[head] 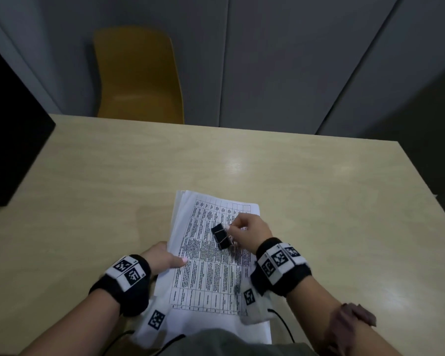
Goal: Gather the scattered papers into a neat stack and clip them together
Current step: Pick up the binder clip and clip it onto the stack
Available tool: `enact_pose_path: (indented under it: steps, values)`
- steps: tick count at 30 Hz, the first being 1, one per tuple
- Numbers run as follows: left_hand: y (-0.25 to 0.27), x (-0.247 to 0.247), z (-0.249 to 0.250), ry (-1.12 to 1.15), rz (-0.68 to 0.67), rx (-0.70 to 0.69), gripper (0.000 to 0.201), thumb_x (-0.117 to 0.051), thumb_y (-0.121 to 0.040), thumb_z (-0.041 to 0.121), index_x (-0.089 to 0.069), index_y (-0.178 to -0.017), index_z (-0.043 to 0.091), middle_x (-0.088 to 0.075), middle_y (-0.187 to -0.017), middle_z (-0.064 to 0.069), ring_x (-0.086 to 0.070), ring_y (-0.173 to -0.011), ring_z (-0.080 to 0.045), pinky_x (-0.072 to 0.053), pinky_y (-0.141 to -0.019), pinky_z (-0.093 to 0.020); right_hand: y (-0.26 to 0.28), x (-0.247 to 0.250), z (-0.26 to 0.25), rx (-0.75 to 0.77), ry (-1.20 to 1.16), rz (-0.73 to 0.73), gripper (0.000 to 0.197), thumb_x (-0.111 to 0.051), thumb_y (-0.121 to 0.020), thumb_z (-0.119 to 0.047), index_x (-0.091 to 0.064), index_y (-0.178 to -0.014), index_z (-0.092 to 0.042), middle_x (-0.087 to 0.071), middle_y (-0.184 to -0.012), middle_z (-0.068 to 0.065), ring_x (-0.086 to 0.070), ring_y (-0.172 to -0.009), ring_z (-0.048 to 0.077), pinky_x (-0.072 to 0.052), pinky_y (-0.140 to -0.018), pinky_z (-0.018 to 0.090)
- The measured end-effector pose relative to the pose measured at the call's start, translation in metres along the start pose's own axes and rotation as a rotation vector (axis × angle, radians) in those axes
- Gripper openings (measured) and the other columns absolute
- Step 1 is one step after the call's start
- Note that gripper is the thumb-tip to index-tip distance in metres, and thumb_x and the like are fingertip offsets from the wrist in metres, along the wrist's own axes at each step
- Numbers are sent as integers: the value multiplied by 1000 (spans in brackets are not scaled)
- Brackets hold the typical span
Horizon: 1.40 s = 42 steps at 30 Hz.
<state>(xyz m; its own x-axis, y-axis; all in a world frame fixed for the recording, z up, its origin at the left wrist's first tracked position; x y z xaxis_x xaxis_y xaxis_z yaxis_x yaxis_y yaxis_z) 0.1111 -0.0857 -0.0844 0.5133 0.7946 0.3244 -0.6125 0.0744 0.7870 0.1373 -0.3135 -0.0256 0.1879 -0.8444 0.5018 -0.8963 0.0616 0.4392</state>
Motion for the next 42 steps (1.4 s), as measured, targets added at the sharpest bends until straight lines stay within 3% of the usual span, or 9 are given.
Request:
enact_pose_path:
  steps: [3,7,9,13,20,28,32,35,42]
  values:
    - [1,-1,1,-3,12,-16,67,-76,-73,32,-46,-127,7,-61,-121,-10,-57,-110,-28,-43,-100,-41,-1,2,-1,-110,-193,-141,27,-68,-79,-10,-50,-60,-15,-58,-76,10,-59,-76,24,-55,-84,46]
    - [1,-2,0,-1,8,-28,63,-74,-76,31,-46,-128,8,-60,-122,-10,-56,-111,-28,-42,-101,-42,-5,16,-15,-16,-76,-151,26,-71,-77,-9,-52,-59,-14,-56,-64,2,-54,-64,16,-54,-68,30]
    - [0,-3,0,6,-3,-47,65,-74,-75,32,-46,-129,9,-61,-121,-8,-57,-110,-26,-42,-102,-44,-7,20,-19,11,-6,-148,18,-76,-73,-13,-58,-74,-16,-62,-76,2,-59,-72,16,-55,-78,32]
    - [-2,-6,1,-23,-1,-45,59,-70,-81,28,-43,-128,5,-58,-124,-10,-55,-107,-23,-42,-98,-35,-8,32,-44,149,186,-82,51,-78,-71,-15,-57,-118,-13,-66,-108,5,-63,-99,18,-49,-92,28]
    - [-1,-8,4,-74,20,-107,43,-66,-85,29,-46,-118,9,-57,-96,0,-55,-97,-20,-43,-83,-29,-20,62,-106,440,446,62,33,-74,-75,-8,-67,-107,-11,-71,-104,5,-66,-94,15,-51,-92,28]
    - [3,-9,8,-83,37,-174,23,-65,-85,30,-50,-87,14,-55,-78,0,-53,-70,-12,-43,-59,-20,-30,48,-130,567,592,-146,27,-75,-73,-9,-70,-100,-10,-72,-92,2,-64,-83,11,-52,-86,23]
    - [6,-5,1,-3,17,-184,49,-70,-77,42,-53,-108,7,-65,-91,-4,-63,-84,-18,-53,-74,-31,-39,44,-124,493,370,-253,28,-78,-69,-5,-71,-96,-10,-69,-80,-2,-66,-77,9,-54,-86,25]
    - [3,-2,-9,37,25,-188,78,-71,-56,59,-55,-115,10,-69,-101,-8,-66,-93,-23,-53,-87,-44,-45,38,-106,388,192,-335,34,-75,-72,-2,-67,-105,-7,-69,-93,2,-67,-87,13,-51,-94,36]
    - [11,-6,-3,122,12,-219,54,-74,-72,39,-54,-114,12,-68,-104,-8,-65,-98,-26,-52,-89,-48,-32,21,-86,313,401,-493,77,-80,-67,-17,-44,-135,-27,-54,-133,-4,-48,-122,13,-33,-106,35]
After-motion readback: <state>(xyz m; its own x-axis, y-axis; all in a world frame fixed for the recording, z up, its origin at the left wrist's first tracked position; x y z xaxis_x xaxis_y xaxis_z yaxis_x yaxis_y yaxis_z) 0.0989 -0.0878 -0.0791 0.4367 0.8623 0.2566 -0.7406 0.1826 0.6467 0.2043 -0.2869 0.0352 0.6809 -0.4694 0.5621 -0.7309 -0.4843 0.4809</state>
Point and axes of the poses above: each hand's wrist, its own y-axis away from the middle knuckle, its own x-axis out of the back of the hand, z = x × y, the point moved 6 cm from there along -y, towards the middle knuckle
